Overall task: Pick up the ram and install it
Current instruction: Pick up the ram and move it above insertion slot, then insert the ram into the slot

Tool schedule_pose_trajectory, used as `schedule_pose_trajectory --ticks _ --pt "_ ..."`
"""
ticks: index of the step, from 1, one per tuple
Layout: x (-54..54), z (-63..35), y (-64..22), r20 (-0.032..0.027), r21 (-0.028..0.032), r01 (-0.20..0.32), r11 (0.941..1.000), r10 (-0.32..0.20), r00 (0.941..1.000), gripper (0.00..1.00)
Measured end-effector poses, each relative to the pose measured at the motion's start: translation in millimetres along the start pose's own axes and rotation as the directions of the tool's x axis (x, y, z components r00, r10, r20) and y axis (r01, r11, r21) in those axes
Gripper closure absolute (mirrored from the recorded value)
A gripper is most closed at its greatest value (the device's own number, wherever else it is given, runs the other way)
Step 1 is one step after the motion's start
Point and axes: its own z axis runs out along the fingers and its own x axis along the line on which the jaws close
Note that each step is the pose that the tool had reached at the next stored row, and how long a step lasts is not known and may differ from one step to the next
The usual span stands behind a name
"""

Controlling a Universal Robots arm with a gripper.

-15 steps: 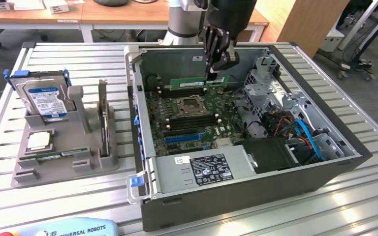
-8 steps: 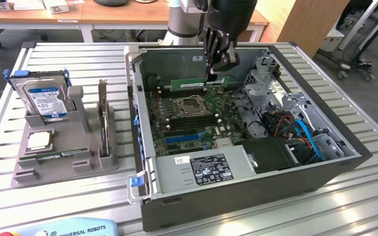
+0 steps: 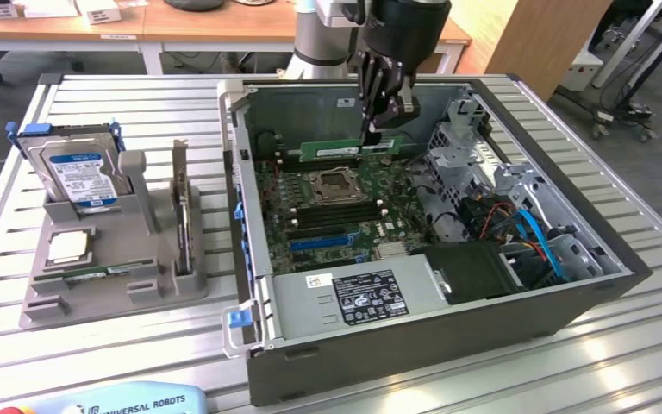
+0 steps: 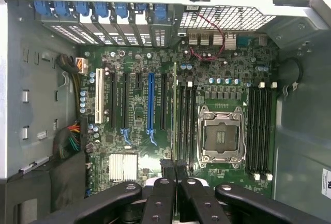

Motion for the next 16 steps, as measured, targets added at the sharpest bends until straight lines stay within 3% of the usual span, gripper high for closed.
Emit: schedule_pose_trajectory --ticks 8,16 --pt "-9.6 1.6 -0.2 0.0002 0.0001 0.000 1.0000 0.000 1.0000 0.89" --pt "-10.2 1.7 -0.2 0.0001 0.0000 0.000 1.0000 0.000 1.0000 0.89"
